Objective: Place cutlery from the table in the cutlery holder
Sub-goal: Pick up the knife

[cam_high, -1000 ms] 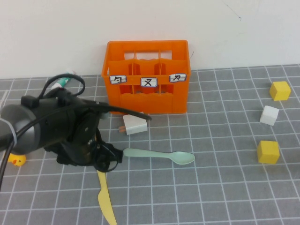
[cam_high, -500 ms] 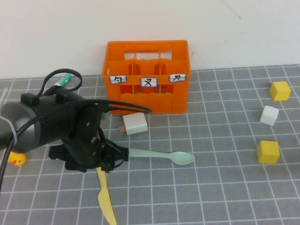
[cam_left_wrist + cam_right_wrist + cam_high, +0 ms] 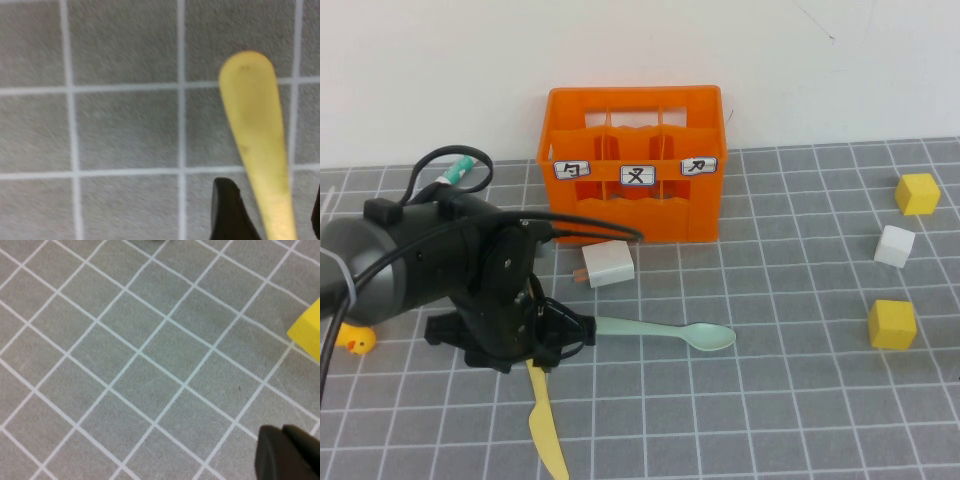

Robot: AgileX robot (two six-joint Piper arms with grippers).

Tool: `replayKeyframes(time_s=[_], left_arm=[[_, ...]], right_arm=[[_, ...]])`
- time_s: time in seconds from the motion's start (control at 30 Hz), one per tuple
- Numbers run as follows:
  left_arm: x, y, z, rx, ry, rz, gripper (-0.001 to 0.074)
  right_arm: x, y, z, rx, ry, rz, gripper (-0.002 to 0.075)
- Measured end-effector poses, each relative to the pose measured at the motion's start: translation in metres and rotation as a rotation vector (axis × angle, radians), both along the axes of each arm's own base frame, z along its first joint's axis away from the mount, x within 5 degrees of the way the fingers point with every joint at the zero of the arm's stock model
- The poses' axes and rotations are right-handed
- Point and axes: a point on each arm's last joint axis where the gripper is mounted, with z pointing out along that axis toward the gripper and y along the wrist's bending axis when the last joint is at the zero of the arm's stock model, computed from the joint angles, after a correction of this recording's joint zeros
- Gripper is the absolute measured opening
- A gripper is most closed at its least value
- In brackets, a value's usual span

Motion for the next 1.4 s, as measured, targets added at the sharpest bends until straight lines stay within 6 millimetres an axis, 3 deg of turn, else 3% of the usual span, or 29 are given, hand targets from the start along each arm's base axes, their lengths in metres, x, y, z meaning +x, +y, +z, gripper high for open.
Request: replayKeyframes(time_s=[0.33, 1.4], left_arm=[[-0.0024, -0.0054, -0.0003, -0.067, 0.028, 0.021, 0.0323], [0.001, -0.0036, 0.0004, -0.061, -0.008, 0.073, 0.0324]], right_arm=[[-0.0012, 0.0007, -0.0003, 0.004, 0.012, 0.009, -0.0003], [-0.0027, 0.0028, 0.0001, 0.032, 0.03, 0.015, -0.0003]])
